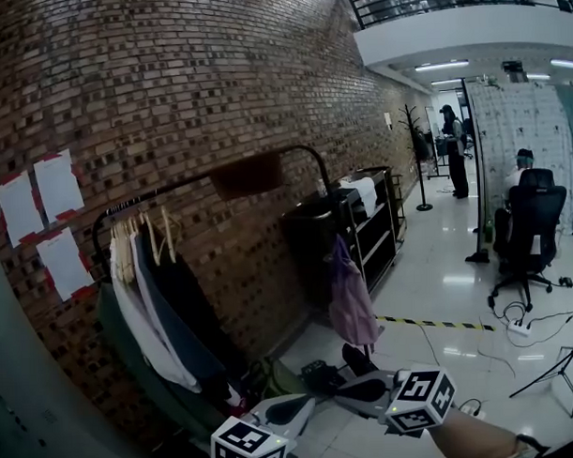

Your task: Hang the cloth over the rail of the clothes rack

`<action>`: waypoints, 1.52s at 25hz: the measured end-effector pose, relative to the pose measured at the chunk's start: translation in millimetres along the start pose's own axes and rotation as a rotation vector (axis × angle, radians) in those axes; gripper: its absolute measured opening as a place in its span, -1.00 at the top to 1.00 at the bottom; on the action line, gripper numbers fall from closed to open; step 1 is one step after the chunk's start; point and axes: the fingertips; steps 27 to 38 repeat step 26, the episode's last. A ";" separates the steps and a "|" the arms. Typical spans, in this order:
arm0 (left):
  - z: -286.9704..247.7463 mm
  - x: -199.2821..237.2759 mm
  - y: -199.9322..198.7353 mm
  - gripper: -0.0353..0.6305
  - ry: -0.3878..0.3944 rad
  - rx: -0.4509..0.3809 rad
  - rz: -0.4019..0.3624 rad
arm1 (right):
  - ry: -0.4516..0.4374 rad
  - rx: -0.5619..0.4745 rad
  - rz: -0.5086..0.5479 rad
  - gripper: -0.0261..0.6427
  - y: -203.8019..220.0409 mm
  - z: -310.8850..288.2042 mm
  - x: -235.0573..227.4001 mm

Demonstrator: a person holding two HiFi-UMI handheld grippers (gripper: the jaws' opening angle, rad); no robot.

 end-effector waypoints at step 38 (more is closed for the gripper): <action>29.4 -25.2 9.5 0.89 0.014 0.005 0.004 | 0.007 -0.012 0.014 0.92 -10.5 9.5 36.0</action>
Point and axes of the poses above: the fingertips, and each gripper's own axes: z backward along the fingers, x to its left, y out of its underside, and after that the axes turned 3 degrees about y, right-handed
